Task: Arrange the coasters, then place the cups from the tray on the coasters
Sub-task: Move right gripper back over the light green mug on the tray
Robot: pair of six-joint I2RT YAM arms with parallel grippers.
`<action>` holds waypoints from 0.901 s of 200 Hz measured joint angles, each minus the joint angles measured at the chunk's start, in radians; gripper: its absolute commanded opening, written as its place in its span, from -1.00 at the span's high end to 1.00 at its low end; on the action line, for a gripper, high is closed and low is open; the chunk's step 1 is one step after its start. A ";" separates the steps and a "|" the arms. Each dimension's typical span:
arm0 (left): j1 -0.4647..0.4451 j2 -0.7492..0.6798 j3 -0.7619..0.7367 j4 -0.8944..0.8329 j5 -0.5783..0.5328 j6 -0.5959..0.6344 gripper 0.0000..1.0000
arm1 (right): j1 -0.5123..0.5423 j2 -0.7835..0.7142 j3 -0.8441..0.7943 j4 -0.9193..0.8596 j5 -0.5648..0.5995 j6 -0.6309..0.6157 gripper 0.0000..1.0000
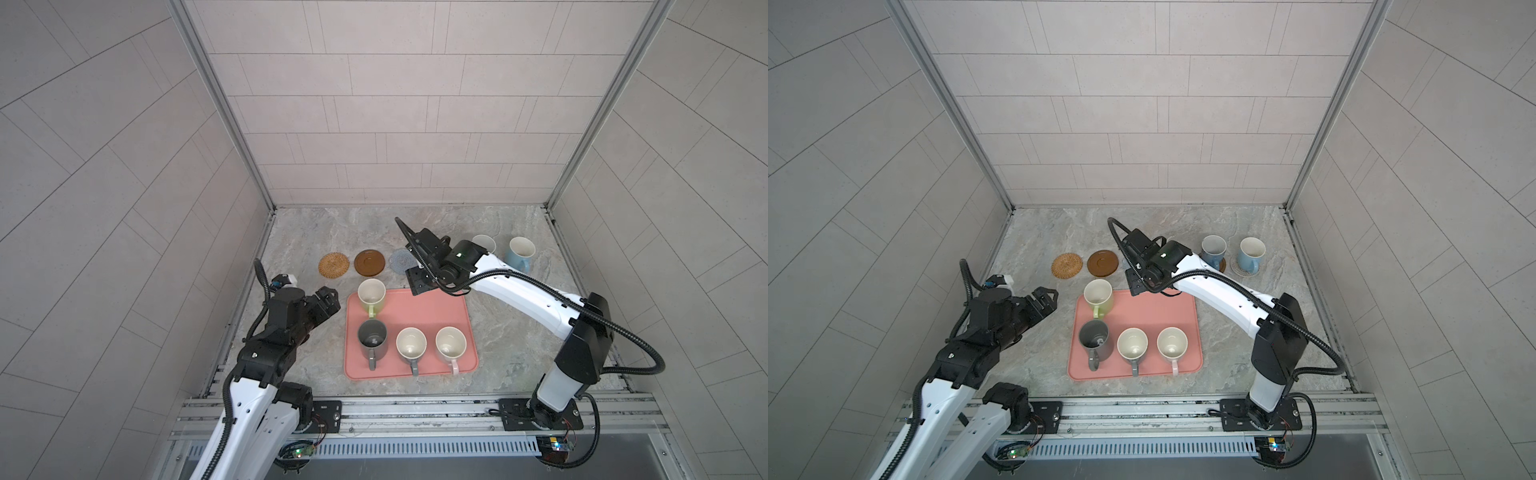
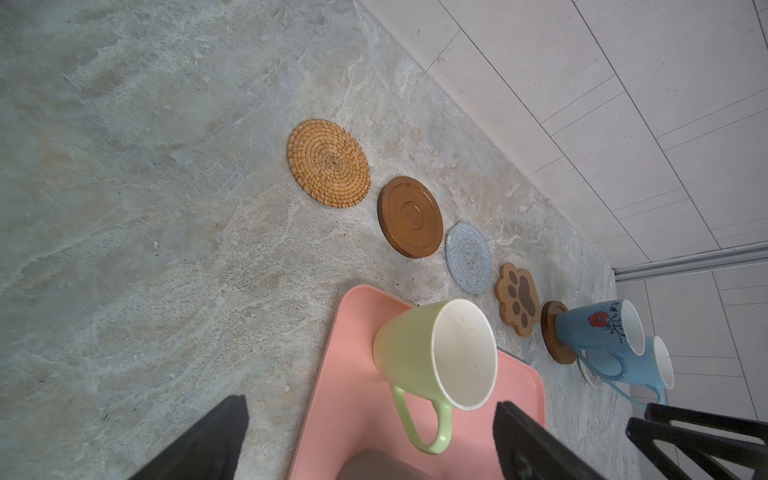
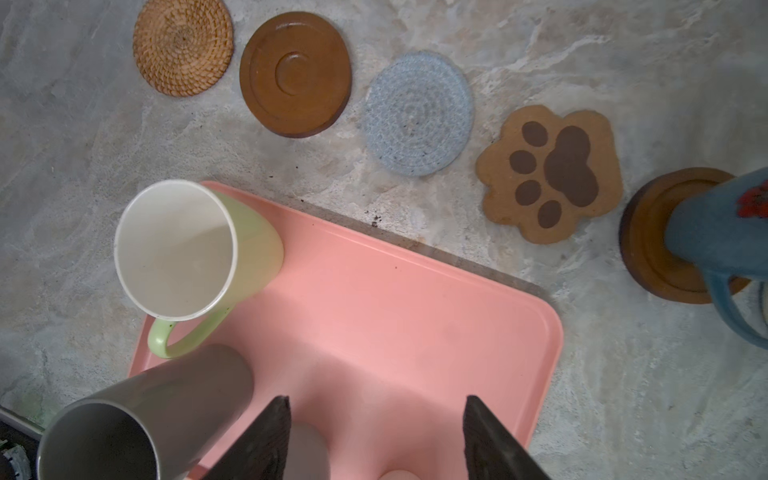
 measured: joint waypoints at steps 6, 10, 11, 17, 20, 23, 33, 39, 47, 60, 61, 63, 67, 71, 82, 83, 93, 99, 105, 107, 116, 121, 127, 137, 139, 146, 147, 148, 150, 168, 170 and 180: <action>0.000 0.000 -0.003 -0.001 0.000 0.000 -1.00 | 0.014 0.017 0.014 0.000 0.004 0.009 -0.38; 0.000 -0.001 -0.005 -0.001 -0.001 0.000 -1.00 | 0.024 0.029 0.026 -0.001 0.007 0.016 -0.38; 0.000 -0.001 -0.006 -0.001 -0.001 0.000 -1.00 | 0.026 0.032 0.027 0.000 0.008 0.018 -0.38; 0.000 -0.002 -0.009 -0.001 -0.001 0.000 -1.00 | 0.041 0.051 0.042 0.001 0.011 0.027 -0.38; 0.000 -0.002 -0.011 -0.001 -0.001 -0.001 -1.00 | 0.048 0.060 0.049 0.002 0.011 0.032 -0.38; 0.000 -0.003 -0.012 -0.002 -0.001 -0.001 -1.00 | 0.056 0.071 0.057 0.002 0.014 0.037 -0.39; 0.000 -0.007 -0.018 -0.002 -0.001 -0.001 -1.00 | 0.079 0.103 0.082 0.001 0.015 0.051 -0.40; 0.000 -0.009 -0.021 -0.002 0.000 -0.001 -1.00 | 0.092 0.122 0.100 0.001 0.017 0.058 -0.40; 0.000 -0.013 -0.024 -0.004 -0.001 -0.001 -1.00 | 0.109 0.148 0.122 0.001 0.018 0.067 -0.40; 0.000 -0.019 -0.027 -0.006 -0.003 -0.001 -1.00 | 0.134 0.191 0.163 -0.002 0.021 0.080 -0.42; 0.000 -0.019 -0.027 -0.006 -0.003 -0.001 -1.00 | 0.136 0.193 0.166 -0.003 0.021 0.080 -0.41; 0.000 -0.019 -0.027 -0.007 -0.003 -0.001 -1.00 | 0.140 0.200 0.172 -0.003 0.022 0.082 -0.42; 0.000 -0.021 -0.027 -0.008 -0.004 -0.001 -1.00 | 0.146 0.213 0.185 -0.003 0.022 0.085 -0.42; 0.000 -0.023 -0.027 -0.008 -0.005 -0.001 -1.00 | 0.151 0.222 0.195 -0.005 0.022 0.087 -0.42; 0.000 -0.027 -0.027 -0.008 -0.008 -0.001 -1.00 | 0.166 0.253 0.225 -0.011 0.022 0.095 -0.42; 0.000 -0.028 -0.027 -0.008 -0.008 -0.002 -1.00 | 0.167 0.254 0.227 -0.011 0.022 0.096 -0.43; 0.000 -0.032 -0.029 -0.008 -0.008 -0.002 -1.00 | 0.178 0.278 0.247 -0.013 0.021 0.103 -0.43; 0.000 -0.034 -0.030 -0.008 -0.010 -0.002 -1.00 | 0.184 0.286 0.255 -0.014 0.021 0.107 -0.43; 0.000 -0.036 -0.032 -0.008 -0.010 -0.002 -1.00 | 0.189 0.294 0.261 -0.015 0.021 0.112 -0.43; 0.000 -0.036 -0.034 -0.008 -0.010 -0.002 -1.00 | 0.190 0.296 0.262 -0.016 0.021 0.114 -0.43; 0.000 -0.038 -0.037 -0.008 -0.011 -0.003 -1.00 | 0.196 0.304 0.266 -0.017 0.021 0.122 -0.44; 0.000 -0.038 -0.039 -0.008 -0.011 -0.003 -1.00 | 0.198 0.308 0.268 -0.018 0.021 0.128 -0.43; 0.000 -0.039 -0.041 -0.009 -0.011 -0.003 -1.00 | 0.201 0.313 0.270 -0.018 0.021 0.134 -0.43; 0.000 -0.039 -0.043 -0.010 -0.011 -0.003 -1.00 | 0.203 0.318 0.270 -0.017 0.021 0.143 -0.43; 0.000 -0.039 -0.043 -0.010 -0.011 -0.003 -1.00 | 0.203 0.320 0.270 -0.017 0.021 0.146 -0.43; 0.000 -0.040 -0.044 -0.010 -0.011 -0.003 -1.00 | 0.203 0.324 0.270 -0.017 0.021 0.153 -0.43; 0.000 -0.040 -0.044 -0.010 -0.011 -0.003 -1.00 | 0.203 0.325 0.270 -0.017 0.021 0.153 -0.43; 0.000 -0.040 -0.044 -0.011 -0.011 -0.003 -1.00 | 0.203 0.325 0.270 -0.017 0.021 0.154 -0.43; 0.000 -0.041 -0.044 -0.011 -0.011 -0.003 -1.00 | 0.203 0.327 0.270 -0.017 0.022 0.156 -0.43; 0.000 -0.043 -0.044 -0.011 -0.011 -0.003 -1.00 | 0.203 0.338 0.271 -0.017 0.021 0.168 -0.43; 0.000 -0.043 -0.044 -0.011 -0.011 -0.003 -1.00 | 0.203 0.339 0.271 -0.017 0.021 0.169 -0.43; 0.000 -0.046 -0.044 -0.012 -0.011 -0.003 -1.00 | 0.202 0.343 0.271 -0.017 0.022 0.177 -0.43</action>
